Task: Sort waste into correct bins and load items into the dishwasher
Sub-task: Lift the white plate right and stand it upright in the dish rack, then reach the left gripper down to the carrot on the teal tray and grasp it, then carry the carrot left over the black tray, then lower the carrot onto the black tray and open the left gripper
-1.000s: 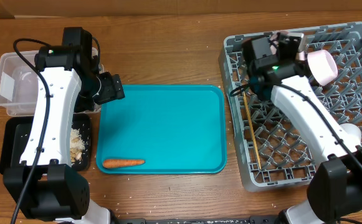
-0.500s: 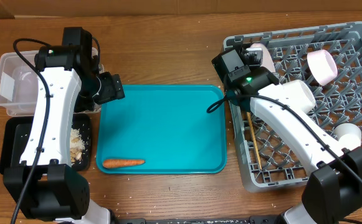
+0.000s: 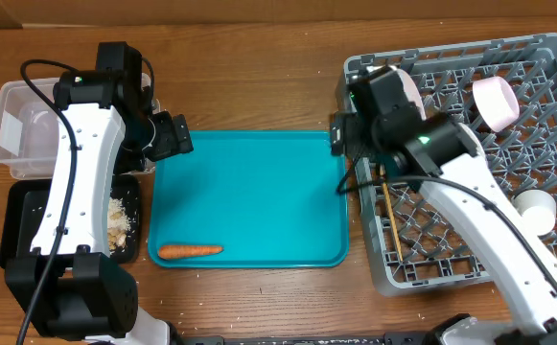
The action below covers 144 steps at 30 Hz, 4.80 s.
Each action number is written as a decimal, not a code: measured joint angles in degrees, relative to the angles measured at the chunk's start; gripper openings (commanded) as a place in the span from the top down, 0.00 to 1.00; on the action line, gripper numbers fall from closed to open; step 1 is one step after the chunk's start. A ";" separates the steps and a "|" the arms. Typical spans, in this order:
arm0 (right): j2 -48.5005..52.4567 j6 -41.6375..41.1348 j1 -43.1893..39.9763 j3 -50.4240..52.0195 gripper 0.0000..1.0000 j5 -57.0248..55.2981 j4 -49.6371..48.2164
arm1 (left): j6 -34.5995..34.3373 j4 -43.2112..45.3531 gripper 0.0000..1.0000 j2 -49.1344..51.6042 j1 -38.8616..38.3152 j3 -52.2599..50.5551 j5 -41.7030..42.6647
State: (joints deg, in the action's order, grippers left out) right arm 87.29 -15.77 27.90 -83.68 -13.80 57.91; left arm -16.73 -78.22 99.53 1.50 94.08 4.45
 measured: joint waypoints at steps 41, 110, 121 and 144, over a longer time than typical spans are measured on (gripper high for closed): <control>0.74 2.34 -21.16 -0.11 0.00 10.38 10.23 | -47.87 24.83 0.00 -16.94 -13.73 -48.72 3.43; 0.74 2.34 -21.16 -0.11 0.00 10.40 11.56 | -34.03 21.46 0.96 -10.99 -3.80 -36.17 -4.31; 0.74 2.34 -21.16 -0.11 0.00 10.38 12.90 | -31.95 15.89 0.89 -10.99 10.01 -32.85 -7.34; 0.74 2.34 -21.16 -0.11 0.00 10.40 13.68 | -27.63 24.30 0.94 -10.99 31.12 -32.85 -9.51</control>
State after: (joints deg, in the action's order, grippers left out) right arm 88.03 -13.43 6.74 -83.79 -3.40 71.59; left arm -44.36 -53.91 88.53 32.62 61.23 -5.06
